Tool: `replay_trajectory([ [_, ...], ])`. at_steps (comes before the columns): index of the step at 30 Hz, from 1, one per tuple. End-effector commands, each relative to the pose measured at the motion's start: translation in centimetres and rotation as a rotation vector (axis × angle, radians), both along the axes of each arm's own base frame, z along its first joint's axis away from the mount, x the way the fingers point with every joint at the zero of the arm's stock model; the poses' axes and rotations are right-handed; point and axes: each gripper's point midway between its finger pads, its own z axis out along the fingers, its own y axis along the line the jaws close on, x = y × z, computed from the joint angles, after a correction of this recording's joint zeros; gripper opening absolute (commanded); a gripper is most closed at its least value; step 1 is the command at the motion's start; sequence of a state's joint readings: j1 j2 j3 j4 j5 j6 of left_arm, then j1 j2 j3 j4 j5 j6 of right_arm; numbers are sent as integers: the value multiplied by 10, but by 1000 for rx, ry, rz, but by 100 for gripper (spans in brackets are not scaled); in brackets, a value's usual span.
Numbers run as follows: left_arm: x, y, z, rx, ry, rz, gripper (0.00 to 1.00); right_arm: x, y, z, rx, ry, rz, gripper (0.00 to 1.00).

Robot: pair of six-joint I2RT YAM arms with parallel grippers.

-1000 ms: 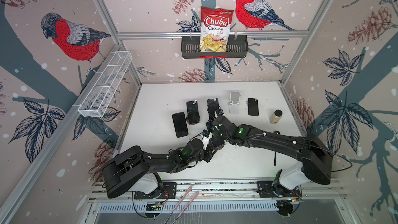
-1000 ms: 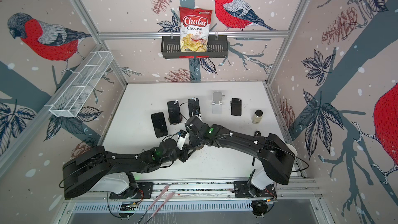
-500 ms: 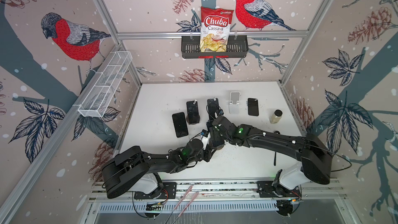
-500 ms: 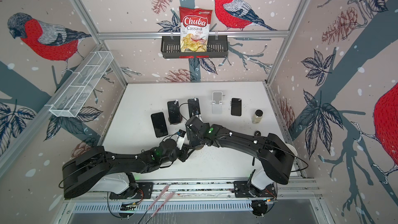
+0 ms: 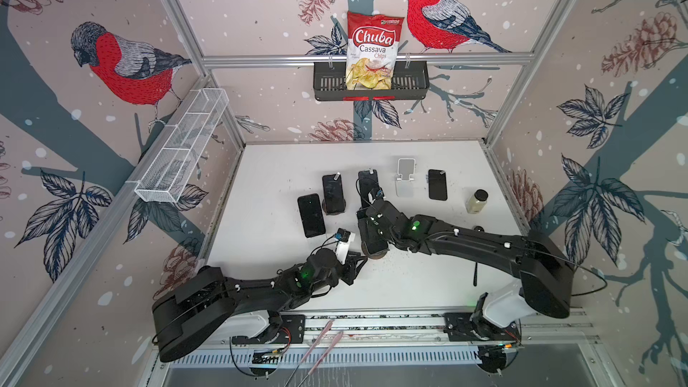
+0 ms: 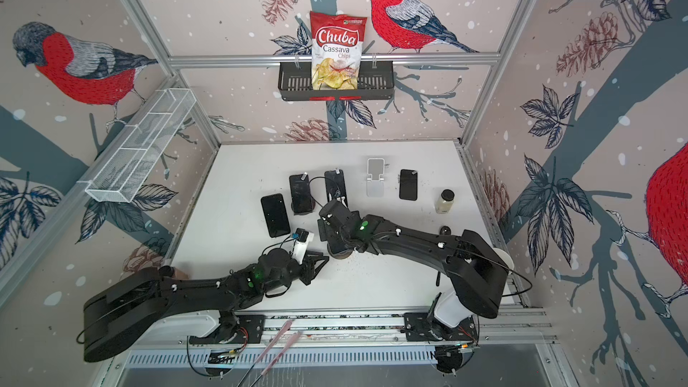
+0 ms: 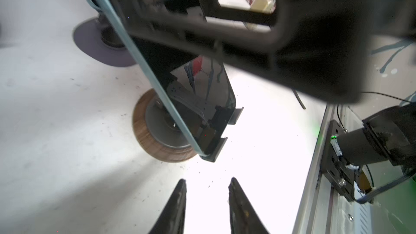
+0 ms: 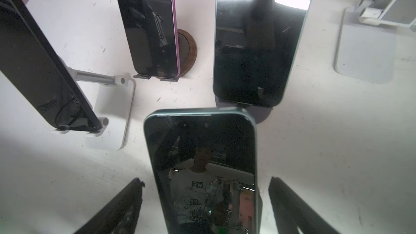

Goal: Remove the phone from the phone stand

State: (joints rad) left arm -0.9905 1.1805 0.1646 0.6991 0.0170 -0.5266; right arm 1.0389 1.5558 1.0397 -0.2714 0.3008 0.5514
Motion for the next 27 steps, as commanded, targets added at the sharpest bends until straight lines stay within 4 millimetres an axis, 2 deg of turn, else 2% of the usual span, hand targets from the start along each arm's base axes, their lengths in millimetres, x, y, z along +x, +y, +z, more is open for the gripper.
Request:
replay_trajectory([
  [1, 6, 0, 20, -74, -57, 29, 32, 3, 4, -1, -8, -4, 5, 90],
  [15, 7, -1, 19, -69, -54, 30, 32, 12, 5, -16, -79, 1, -27, 86],
  [24, 7, -1, 17, -61, -52, 33, 33, 9, 5, -19, -79, 4, -19, 67],
  [27, 8, -1, 17, -62, -52, 34, 33, 9, 5, -17, -78, -4, -21, 66],
])
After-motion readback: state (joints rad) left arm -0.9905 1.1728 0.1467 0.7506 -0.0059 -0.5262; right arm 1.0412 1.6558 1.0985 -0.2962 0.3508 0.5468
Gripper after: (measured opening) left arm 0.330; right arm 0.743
